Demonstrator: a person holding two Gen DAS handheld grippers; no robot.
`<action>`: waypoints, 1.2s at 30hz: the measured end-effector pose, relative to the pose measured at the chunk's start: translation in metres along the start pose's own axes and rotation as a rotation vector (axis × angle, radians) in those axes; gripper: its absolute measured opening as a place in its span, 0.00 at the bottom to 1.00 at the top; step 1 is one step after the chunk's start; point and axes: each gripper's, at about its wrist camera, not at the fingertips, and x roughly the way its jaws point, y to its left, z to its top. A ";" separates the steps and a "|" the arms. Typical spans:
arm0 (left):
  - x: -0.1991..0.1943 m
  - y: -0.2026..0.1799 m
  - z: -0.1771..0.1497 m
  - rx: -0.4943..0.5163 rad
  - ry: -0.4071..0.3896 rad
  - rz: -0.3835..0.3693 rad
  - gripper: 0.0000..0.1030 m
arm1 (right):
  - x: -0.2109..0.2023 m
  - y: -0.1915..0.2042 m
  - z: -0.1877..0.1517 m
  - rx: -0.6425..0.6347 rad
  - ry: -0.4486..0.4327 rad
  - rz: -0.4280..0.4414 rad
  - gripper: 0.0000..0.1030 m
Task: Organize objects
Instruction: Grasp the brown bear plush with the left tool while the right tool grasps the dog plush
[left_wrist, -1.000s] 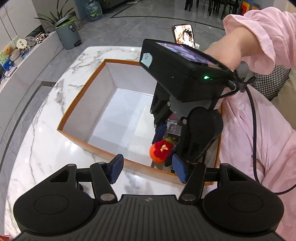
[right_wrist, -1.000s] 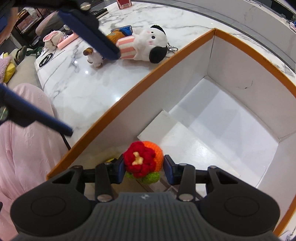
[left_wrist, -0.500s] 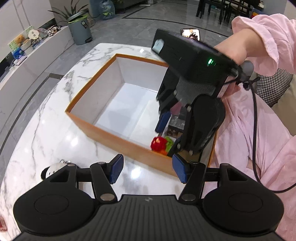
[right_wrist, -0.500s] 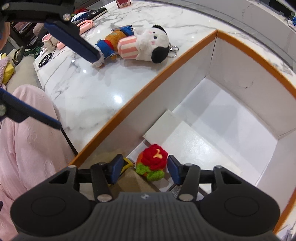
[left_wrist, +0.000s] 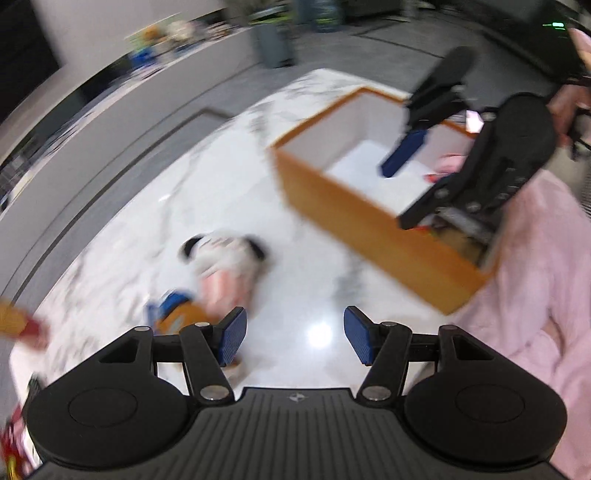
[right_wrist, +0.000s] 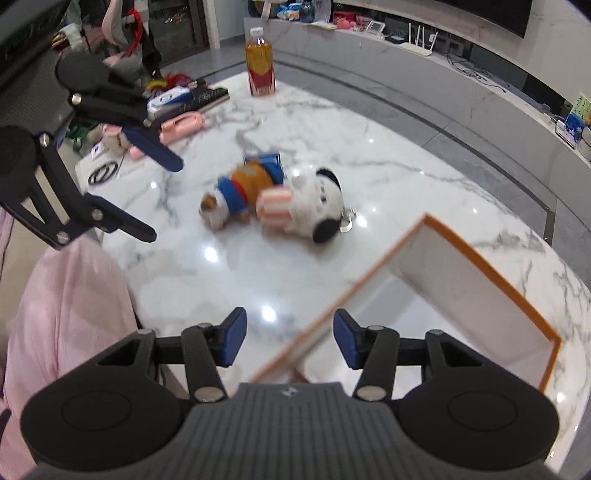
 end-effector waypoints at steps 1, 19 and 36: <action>0.000 0.006 -0.004 -0.031 0.002 0.014 0.67 | 0.004 0.002 0.005 0.011 -0.007 0.005 0.53; 0.087 0.099 -0.040 -0.474 -0.016 0.121 0.67 | 0.125 -0.008 0.067 0.478 -0.018 -0.031 0.59; 0.129 0.119 -0.056 -0.549 -0.011 0.107 0.69 | 0.192 -0.033 0.076 0.876 -0.006 -0.034 0.76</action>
